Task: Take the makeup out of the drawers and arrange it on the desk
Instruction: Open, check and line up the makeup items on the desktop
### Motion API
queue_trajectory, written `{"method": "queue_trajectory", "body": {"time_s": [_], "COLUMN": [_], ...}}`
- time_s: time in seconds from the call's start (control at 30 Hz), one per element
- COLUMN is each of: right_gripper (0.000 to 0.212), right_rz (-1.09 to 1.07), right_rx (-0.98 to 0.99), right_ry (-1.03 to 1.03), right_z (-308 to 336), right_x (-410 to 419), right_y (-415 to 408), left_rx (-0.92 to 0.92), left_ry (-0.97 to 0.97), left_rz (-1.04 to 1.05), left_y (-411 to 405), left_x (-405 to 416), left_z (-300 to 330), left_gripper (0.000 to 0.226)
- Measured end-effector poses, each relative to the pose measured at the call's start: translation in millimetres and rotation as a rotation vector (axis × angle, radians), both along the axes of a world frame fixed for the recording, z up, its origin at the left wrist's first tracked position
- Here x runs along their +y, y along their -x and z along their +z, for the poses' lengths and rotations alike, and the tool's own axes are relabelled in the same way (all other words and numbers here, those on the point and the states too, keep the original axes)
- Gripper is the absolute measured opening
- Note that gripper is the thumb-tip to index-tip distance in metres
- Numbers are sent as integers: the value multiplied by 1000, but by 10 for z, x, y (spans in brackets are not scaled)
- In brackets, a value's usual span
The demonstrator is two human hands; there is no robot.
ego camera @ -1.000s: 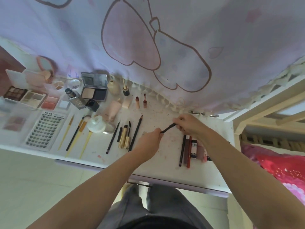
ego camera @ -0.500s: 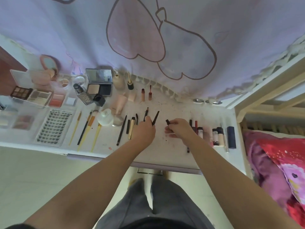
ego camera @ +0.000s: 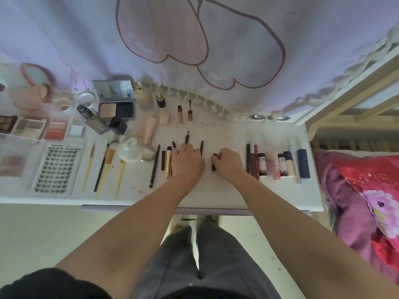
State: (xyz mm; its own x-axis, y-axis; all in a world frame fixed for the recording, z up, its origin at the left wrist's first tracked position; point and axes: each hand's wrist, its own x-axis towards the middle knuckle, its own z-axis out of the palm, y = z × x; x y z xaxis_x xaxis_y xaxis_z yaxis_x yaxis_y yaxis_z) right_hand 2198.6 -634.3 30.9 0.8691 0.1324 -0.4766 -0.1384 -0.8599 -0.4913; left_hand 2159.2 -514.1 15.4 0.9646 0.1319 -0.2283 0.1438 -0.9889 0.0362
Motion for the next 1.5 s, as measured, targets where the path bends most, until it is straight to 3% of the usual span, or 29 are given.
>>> {"method": "queue_trajectory", "body": {"time_s": [0.4,0.53,0.67,0.8,0.93,1.13,1.27,1.5], "right_gripper": [26,29,22,25,32,30,37,27], "right_rz": [243,185,180,248,394,490,393,252], "right_rx": [-84,-91,-182,-125,-88,-144,-81,409], "right_ry": [135,53,146,288,373,390,214,-388], "right_z": [-61,65,268,345,310,242,261,493], "right_x": [430,252,-253,-734,-856,-826,-772,-649], "right_y": [-60,-156,-451,-764,-903,-955,-950,-833], "left_rx": [-54,-97,-171,-85,52,44,-20,-22], "left_ry": [-34,-14,100,225,199,162,185,496], "left_rz": [5,-3,-129,-185,-139,-12,14,40], "left_y": [106,65,-45,-155,-249,-332,-340,-127], "left_x": [267,181,-248,-848,-1128,-1092,-961,-595], "left_z": [-16,58,206,192,70,5,43,192], "left_gripper": [28,30,34,33,37,35,28,22]}}
